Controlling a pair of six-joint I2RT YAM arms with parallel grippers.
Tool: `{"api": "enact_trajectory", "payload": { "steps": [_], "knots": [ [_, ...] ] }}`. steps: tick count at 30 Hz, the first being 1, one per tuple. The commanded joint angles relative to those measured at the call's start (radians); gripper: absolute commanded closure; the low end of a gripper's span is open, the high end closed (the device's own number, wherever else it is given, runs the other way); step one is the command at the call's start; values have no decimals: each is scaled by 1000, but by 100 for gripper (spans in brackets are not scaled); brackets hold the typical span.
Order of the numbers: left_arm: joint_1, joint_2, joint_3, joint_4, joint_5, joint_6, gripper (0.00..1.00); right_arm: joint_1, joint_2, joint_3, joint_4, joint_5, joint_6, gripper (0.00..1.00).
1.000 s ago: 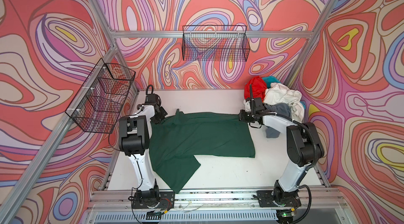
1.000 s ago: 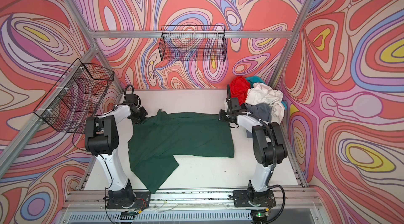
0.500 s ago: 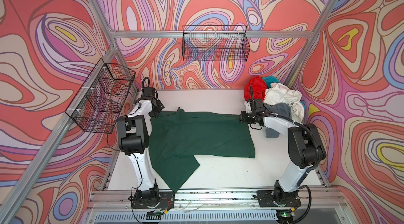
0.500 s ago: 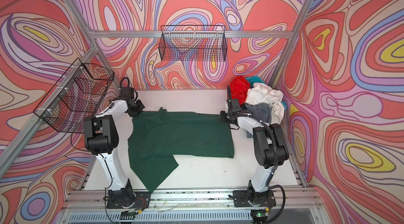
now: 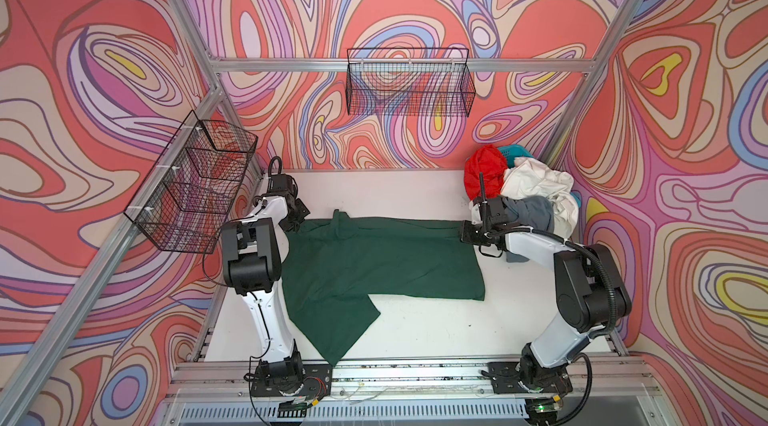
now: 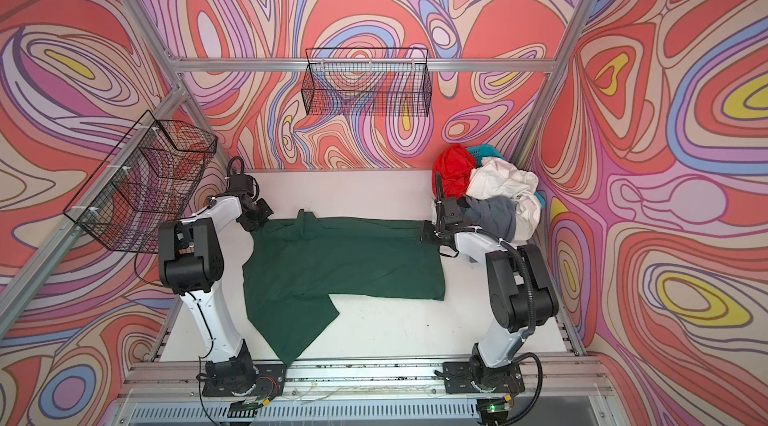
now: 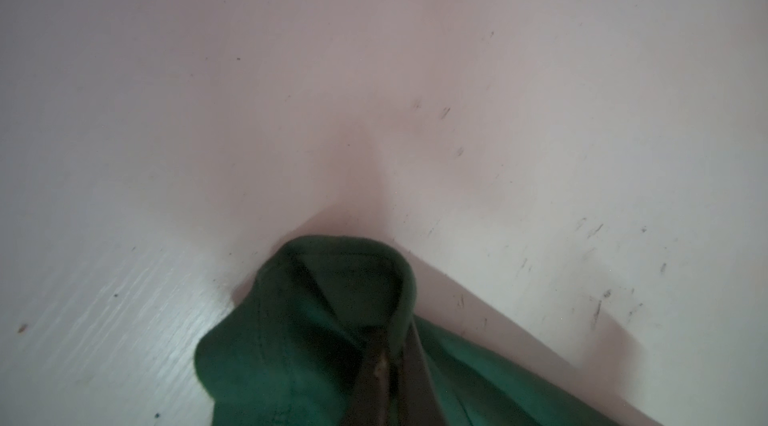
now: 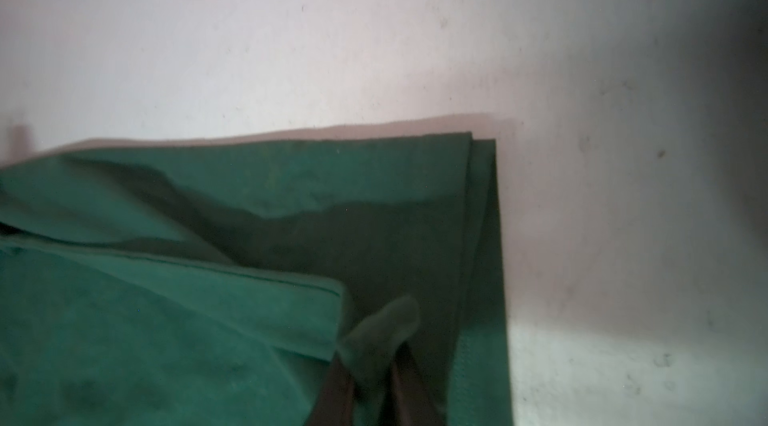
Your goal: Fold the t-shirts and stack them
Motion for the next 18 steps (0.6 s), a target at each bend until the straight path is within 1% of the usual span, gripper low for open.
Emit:
{"api": "enact_trajectory", "payload": {
  "steps": [1,3,4,7,9,11,13,14,16,18],
  "knots": [
    [11,-23,-3,13,-21,-20,98,-6,-47,-37,19,31,6,71],
    [12,-37,-4,7,-6,-24,78,-6,-56,-53,18,30,7,56],
    [11,-45,-4,2,-1,-26,75,-6,-59,-56,13,31,7,53],
    [12,-83,-19,-5,9,-37,69,-6,-74,-68,17,33,9,52],
    [12,-126,-49,-1,9,-50,67,-6,-92,-81,32,17,10,51],
    [11,-175,-93,19,22,-65,63,-6,-109,-85,42,5,20,46],
    [6,-233,-150,50,44,-81,58,-5,-117,-85,54,-21,39,35],
    [-5,-266,-180,74,47,-80,55,-6,-115,-74,47,-24,55,30],
    [-38,-315,-213,85,44,-67,52,-6,-93,-36,4,-5,79,28],
    [-93,-341,-219,80,41,-24,48,-6,-66,-11,-12,28,81,28]
  ]
}}
